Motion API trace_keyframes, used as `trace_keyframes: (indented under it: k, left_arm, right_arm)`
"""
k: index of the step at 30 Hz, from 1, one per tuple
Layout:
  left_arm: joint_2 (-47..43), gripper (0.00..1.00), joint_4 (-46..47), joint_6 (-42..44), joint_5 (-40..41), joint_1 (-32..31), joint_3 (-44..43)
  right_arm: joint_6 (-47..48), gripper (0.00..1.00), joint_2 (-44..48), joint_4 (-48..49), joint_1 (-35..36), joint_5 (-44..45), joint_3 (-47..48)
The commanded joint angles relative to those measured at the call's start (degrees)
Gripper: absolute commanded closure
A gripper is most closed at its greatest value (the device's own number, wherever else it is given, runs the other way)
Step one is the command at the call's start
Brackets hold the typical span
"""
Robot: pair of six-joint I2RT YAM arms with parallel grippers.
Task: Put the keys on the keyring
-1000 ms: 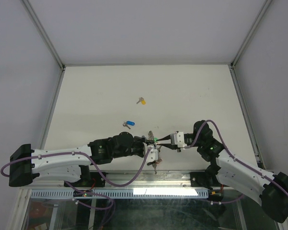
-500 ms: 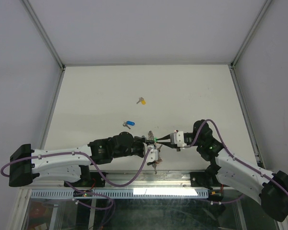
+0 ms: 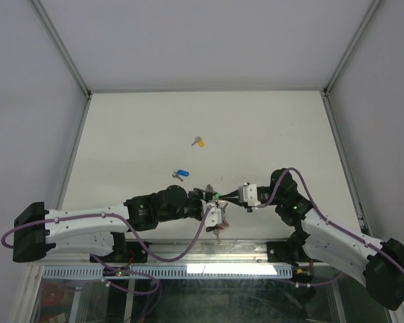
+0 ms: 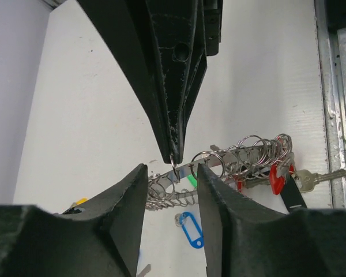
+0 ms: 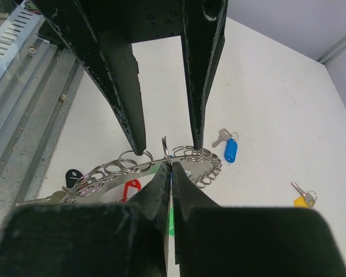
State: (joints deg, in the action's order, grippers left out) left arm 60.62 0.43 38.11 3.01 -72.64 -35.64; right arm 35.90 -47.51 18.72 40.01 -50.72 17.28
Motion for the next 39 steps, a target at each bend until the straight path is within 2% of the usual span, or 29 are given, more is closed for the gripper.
trace_keyframes:
  k: [1,6,9,13,18,23,33,39]
  left_arm:
    - [-4.2,0.55,7.1,-3.7,2.4,0.7,2.4]
    - [-11.3,0.44,11.6,-10.9,6.7,0.7,7.6]
    - [-14.1,0.43,13.4,-15.8,9.3,0.8,9.7]
    - [-16.1,0.41,13.5,-23.4,14.1,0.8,11.1]
    - [-14.9,0.34,13.0,-31.7,21.9,0.8,11.3]
    - [-11.9,0.29,12.5,-35.2,26.3,0.8,10.3]
    - [-9.0,0.14,11.2,-43.2,33.5,1.8,9.5]
    - [-7.2,0.08,6.3,-48.8,33.0,5.4,7.9]
  right_arm:
    - [-0.2,1.0,3.1,6.4,0.2,3.2,-0.9]
    - [-0.9,1.0,6.1,11.3,0.2,4.4,-4.4]
    - [-1.1,1.0,7.0,14.4,0.2,3.9,-5.9]
    - [-1.2,1.0,7.7,15.6,0.2,4.2,-6.8]
    - [-3.7,1.0,8.7,17.7,0.2,6.7,-6.9]
    - [-5.1,1.0,10.0,9.2,0.2,7.5,-2.8]
    - [-14.0,1.0,8.4,-5.7,0.3,14.7,7.1]
    - [-16.7,1.0,6.0,-11.6,0.2,15.2,11.2]
